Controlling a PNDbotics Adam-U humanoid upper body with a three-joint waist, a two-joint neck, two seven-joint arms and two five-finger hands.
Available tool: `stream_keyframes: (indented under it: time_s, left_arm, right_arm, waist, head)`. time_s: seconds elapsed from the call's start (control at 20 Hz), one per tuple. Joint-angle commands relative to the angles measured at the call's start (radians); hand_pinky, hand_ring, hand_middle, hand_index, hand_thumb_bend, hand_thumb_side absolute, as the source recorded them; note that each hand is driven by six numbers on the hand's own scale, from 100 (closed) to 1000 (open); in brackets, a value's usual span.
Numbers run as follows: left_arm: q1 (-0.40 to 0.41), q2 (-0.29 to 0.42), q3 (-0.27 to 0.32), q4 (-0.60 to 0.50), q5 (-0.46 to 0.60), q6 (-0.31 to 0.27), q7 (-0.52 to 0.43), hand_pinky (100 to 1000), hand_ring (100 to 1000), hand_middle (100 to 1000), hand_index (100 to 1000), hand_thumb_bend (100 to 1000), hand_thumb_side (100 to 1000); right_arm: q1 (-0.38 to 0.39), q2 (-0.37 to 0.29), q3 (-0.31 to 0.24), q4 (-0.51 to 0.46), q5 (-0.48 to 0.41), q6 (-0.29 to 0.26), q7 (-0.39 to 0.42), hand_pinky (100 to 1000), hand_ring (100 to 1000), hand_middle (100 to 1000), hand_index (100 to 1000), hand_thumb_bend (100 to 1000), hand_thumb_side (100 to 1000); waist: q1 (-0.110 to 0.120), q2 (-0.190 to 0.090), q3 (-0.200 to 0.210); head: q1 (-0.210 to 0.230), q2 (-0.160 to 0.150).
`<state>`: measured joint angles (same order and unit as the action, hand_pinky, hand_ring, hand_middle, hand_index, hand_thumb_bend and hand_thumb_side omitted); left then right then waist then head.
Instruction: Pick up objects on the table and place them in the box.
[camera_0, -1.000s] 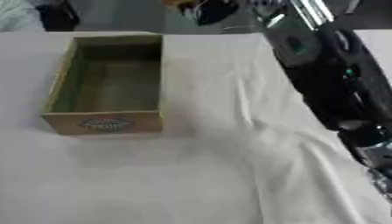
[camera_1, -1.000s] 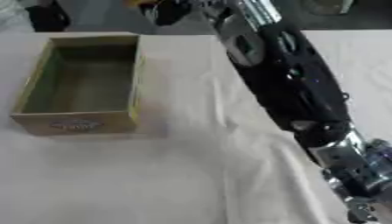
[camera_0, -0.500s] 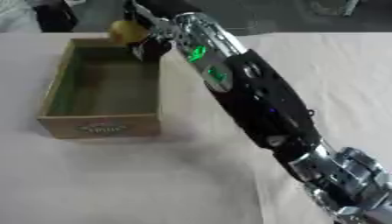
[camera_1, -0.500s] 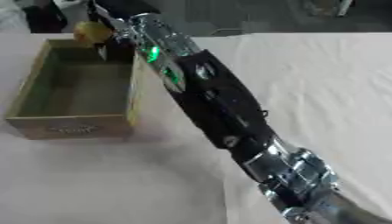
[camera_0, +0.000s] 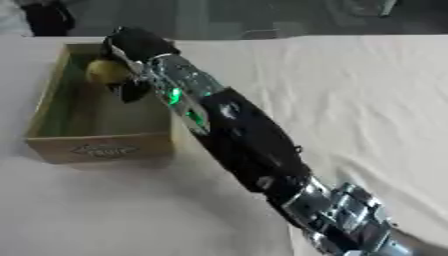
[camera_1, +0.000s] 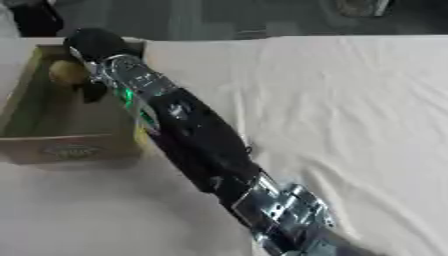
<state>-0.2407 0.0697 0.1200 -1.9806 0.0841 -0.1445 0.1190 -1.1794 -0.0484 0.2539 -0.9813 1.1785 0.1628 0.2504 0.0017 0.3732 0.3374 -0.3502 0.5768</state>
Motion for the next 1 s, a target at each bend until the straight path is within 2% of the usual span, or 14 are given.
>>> stream_keyframes:
  time_s: [0.05, 0.25, 0.35, 0.45, 0.5, 0.6, 0.65, 0.8, 1.0]
  left_arm:
    - [-0.014, 0.007, -0.004, -0.019, 0.008, -0.001, -0.007, 451, 512, 502, 786, 100, 964]
    - [-0.017, 0.005, -0.004, -0.019, 0.009, -0.001, -0.01, 451, 512, 502, 786, 100, 966]
    - [-0.017, 0.005, -0.004, -0.019, 0.01, 0.0, -0.01, 451, 512, 502, 786, 100, 966]
    - [-0.017, 0.005, -0.003, -0.019, 0.01, 0.0, -0.011, 452, 513, 503, 786, 100, 966]
    - [-0.017, 0.005, -0.003, -0.019, 0.01, 0.001, -0.011, 452, 513, 503, 786, 100, 967]
    - [-0.017, 0.006, -0.003, -0.019, 0.011, 0.002, -0.012, 452, 513, 503, 786, 100, 967]
    - [-0.016, 0.006, -0.002, -0.019, 0.011, 0.002, -0.013, 452, 513, 503, 786, 100, 967]
    - [-0.013, 0.006, -0.002, -0.019, 0.011, 0.003, -0.014, 452, 513, 503, 786, 100, 967]
    - [-0.006, 0.007, 0.0, -0.019, 0.01, 0.004, -0.014, 452, 513, 503, 786, 100, 966]
  right_arm:
    - [-0.022, 0.035, -0.03, 0.056, 0.069, 0.009, -0.054, 707, 596, 417, 613, 106, 136]
    - [-0.024, 0.06, -0.04, 0.111, 0.124, -0.018, -0.074, 719, 638, 477, 694, 138, 197]
    - [-0.025, 0.065, -0.04, 0.123, 0.148, -0.035, -0.069, 731, 671, 533, 753, 190, 249]
    - [-0.028, 0.066, -0.04, 0.125, 0.169, -0.052, -0.058, 742, 703, 585, 818, 295, 320]
    - [-0.03, 0.066, -0.04, 0.124, 0.178, -0.058, -0.052, 746, 714, 601, 829, 331, 345]
    - [-0.036, 0.066, -0.044, 0.117, 0.192, -0.062, -0.045, 757, 734, 643, 864, 464, 434]
    - [-0.039, 0.065, -0.046, 0.112, 0.195, -0.061, -0.044, 760, 739, 655, 875, 499, 445]
    - [-0.052, 0.064, -0.052, 0.088, 0.188, -0.05, -0.048, 761, 731, 648, 867, 512, 455]
    - [-0.075, 0.05, -0.051, 0.012, 0.132, -0.043, -0.049, 760, 710, 628, 860, 478, 466]
  waist:
    - [0.001, -0.015, 0.009]
    - [-0.003, -0.009, 0.018]
    - [-0.004, -0.009, 0.02]
    - [-0.004, -0.01, 0.02]
    - [-0.004, -0.01, 0.019]
    - [-0.003, -0.012, 0.018]
    - [-0.002, -0.013, 0.017]
    - [0.0, -0.016, 0.015]
    - [0.004, -0.025, 0.007]
  head:
    - [-0.01, -0.017]
    - [-0.013, -0.022]
    - [-0.012, -0.022]
    - [-0.009, -0.021]
    - [-0.008, -0.021]
    - [-0.005, -0.019]
    - [-0.004, -0.017]
    - [0.002, -0.013]
    - [0.01, -0.005]
